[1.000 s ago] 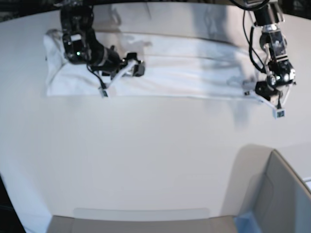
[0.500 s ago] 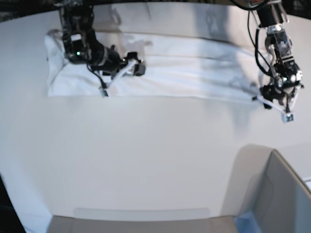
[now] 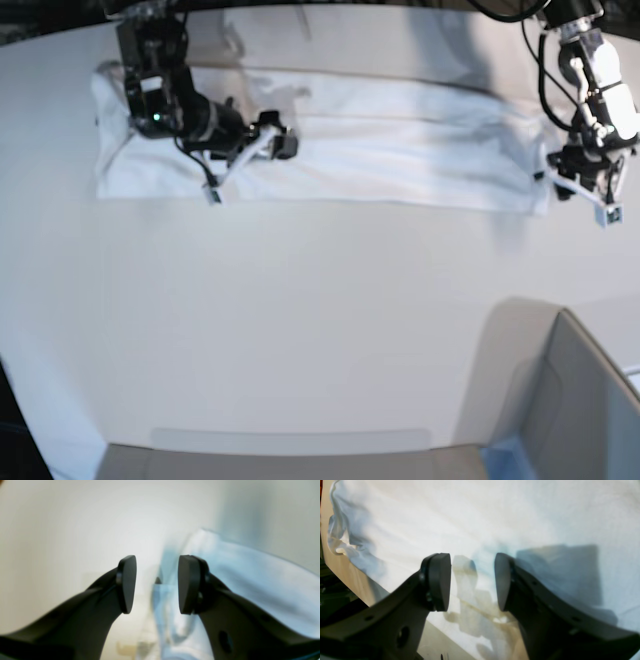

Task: Layout the t-shirt on the table in an organized manner, then fold the t-shirt properly
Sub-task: 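Slide the left gripper along the strip's end, smoothing the fabric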

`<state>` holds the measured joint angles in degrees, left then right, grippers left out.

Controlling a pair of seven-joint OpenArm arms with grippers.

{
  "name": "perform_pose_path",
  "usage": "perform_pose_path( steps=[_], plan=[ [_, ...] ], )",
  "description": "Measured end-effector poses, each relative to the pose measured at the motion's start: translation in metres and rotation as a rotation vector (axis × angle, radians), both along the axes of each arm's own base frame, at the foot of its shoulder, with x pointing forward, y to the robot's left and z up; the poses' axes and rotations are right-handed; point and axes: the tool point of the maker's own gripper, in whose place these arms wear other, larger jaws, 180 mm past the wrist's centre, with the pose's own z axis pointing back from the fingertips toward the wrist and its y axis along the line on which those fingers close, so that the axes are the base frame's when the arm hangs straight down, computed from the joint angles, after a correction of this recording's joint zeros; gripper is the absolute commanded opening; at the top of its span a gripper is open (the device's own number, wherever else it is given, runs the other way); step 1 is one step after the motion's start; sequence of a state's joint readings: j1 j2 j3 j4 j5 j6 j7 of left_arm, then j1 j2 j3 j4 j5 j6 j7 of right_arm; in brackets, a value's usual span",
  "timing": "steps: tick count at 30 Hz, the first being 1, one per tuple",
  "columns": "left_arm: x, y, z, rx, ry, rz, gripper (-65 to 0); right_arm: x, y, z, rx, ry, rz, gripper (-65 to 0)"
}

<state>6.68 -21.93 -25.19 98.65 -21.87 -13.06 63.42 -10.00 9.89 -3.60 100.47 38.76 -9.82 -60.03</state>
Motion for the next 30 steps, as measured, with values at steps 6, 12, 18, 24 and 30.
perform_pose_path(
  steps=[6,12,18,24,30],
  plan=[
    [-0.009,0.012,0.009,-0.108,-0.078,0.087,-37.2,0.001,-0.004,-0.001,-0.010,-0.003,0.000,-35.9],
    [-0.010,0.015,0.017,-0.187,-0.130,0.116,-37.3,0.001,-0.004,-0.001,-0.009,-0.004,-0.002,-35.9],
    [-0.030,0.011,-0.012,-0.221,-0.038,0.132,-38.3,0.001,-0.004,-0.001,-0.009,-0.005,-0.003,-35.9],
    [-0.029,0.015,-0.019,-0.237,-0.031,0.148,-47.6,0.001,-0.004,-0.001,-0.009,-0.004,-0.002,-35.9],
    [-0.032,0.015,-0.021,-0.240,-0.022,0.155,-47.6,0.001,-0.004,-0.001,-0.009,-0.004,-0.003,-35.9]
  ],
)
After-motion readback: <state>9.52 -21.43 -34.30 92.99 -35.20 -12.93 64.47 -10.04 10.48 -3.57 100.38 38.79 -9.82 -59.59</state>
